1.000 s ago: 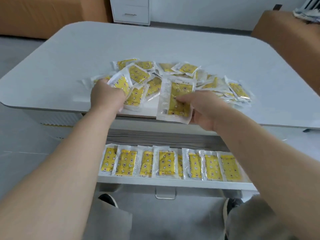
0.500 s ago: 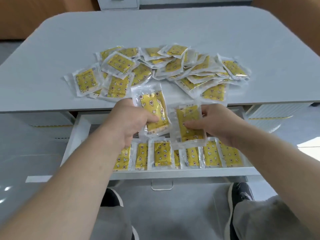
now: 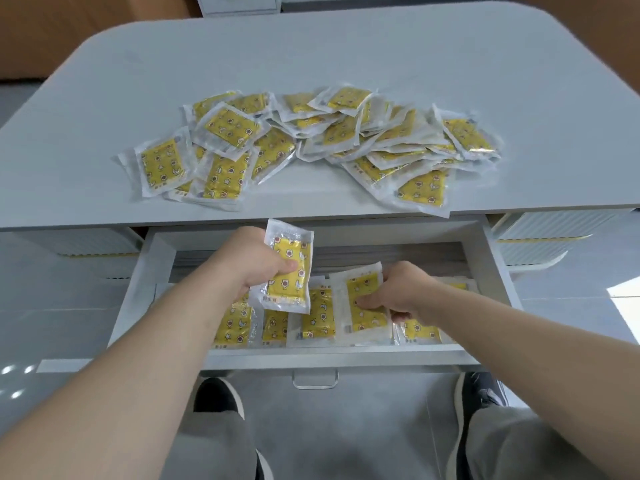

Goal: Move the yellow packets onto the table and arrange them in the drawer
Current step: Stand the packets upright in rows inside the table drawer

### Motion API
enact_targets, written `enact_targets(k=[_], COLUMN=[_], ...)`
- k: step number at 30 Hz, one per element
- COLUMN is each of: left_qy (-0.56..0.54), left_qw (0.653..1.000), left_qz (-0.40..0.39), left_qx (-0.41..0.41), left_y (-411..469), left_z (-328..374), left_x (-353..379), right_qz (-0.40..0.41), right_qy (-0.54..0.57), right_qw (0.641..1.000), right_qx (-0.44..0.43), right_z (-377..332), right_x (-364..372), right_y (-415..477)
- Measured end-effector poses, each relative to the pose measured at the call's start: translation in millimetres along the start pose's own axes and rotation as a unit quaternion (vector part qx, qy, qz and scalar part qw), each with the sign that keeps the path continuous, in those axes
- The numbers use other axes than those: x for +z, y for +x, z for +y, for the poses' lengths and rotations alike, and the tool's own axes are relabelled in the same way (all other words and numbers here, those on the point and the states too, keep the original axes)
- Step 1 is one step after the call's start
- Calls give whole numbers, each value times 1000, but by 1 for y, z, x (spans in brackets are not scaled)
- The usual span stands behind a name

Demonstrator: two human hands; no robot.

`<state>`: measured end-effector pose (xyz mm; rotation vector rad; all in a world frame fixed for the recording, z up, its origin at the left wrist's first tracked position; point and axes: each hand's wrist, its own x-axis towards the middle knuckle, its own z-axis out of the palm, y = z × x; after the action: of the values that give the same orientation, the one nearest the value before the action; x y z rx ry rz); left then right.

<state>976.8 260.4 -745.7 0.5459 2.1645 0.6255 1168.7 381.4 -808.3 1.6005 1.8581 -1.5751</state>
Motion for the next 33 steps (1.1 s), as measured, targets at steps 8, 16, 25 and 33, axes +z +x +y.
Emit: enact_targets(k=[8, 16, 25, 33], left_qy=[52, 80, 38, -107], left_qw=[998, 993, 995, 988], left_qz=[-31, -87, -88, -111], left_qx=[-10, -11, -16, 27], left_y=[20, 34, 23, 1], left_z=[7, 5, 4, 27], left_x=[5, 14, 20, 53], right_qz=[-4, 46, -65, -127], right_qy=[-187, -384, -189, 114], right_qw=[982, 920, 975, 982], right_qx=[-38, -60, -95, -75], right_z=[-14, -7, -25, -14], right_x=[18, 23, -17, -31], right_y=[3, 5, -12, -28])
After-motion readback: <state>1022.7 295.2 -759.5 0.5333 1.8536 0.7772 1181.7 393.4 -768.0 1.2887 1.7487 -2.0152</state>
